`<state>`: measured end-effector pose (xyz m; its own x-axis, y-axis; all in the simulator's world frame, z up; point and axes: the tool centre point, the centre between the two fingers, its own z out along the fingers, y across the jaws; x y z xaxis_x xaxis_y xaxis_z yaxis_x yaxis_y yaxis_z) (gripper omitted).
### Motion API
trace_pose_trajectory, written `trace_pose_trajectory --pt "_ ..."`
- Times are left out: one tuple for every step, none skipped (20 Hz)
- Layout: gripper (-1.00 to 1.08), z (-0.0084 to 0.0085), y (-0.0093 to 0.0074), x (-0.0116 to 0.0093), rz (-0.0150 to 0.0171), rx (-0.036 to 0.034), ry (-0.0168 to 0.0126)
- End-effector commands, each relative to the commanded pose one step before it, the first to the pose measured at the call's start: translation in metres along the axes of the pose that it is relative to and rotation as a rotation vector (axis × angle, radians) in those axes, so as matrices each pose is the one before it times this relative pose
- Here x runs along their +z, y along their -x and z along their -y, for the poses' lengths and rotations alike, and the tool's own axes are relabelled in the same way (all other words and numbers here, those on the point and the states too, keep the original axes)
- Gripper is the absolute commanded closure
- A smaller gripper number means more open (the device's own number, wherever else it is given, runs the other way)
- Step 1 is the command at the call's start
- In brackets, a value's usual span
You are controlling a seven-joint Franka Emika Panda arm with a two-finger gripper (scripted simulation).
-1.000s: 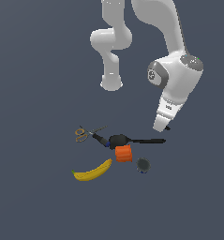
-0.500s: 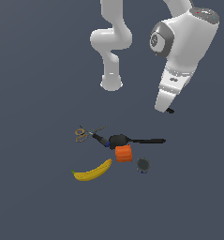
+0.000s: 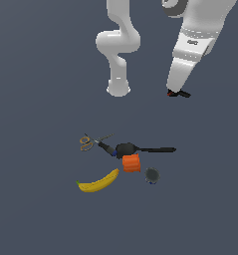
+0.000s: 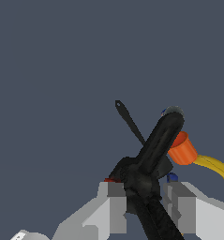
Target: Pick up a designated object from a clutter of objects.
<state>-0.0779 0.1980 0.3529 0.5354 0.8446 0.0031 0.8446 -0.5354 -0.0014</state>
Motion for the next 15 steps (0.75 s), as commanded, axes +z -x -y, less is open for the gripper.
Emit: trace_pose_trajectory --pt "1.08 -0.00047 0.00478 -0.02088 0.00084 0.00006 -0.00088" --pt "1.08 -0.00047 0.00145 -0.00703 0.00048 0.00070 0.00049" --pt "1.08 -0.00037 0.00130 -0.00656 0.00000 0.00000 0.00000" --pt "1.08 -0.00046 0.00118 -0.00598 0.00049 0.00068 0.00050" --pt "1.08 -0.00037 0.00105 -0.00551 0.00000 0.00000 0.00000" --pt "1.08 -0.00037 0.00092 -0.00498 0.00000 0.00000 0.00000" --pt "1.08 -0.00043 0.00080 -0.00440 0.00049 0.00068 0.00050" --pt "1.08 -0.00034 0.00069 -0.00393 0.00000 0.00000 0.00000" --pt "1.08 -0.00031 0.00058 -0.00340 0.00000 0.00000 0.00000" --pt "1.08 -0.00035 0.00047 -0.00282 0.00049 0.00068 0.00050" --pt "1.08 -0.00024 0.00038 -0.00235 0.00000 0.00000 0.00000" --pt "1.08 -0.00019 0.00029 -0.00183 0.00000 0.00000 0.00000" --pt "1.08 -0.00014 0.00020 -0.00130 0.00000 0.00000 0.00000" --pt "1.08 -0.00009 0.00012 -0.00078 0.00000 0.00000 0.00000" --pt "1.08 -0.00003 0.00004 -0.00026 0.00000 0.00000 0.00000"
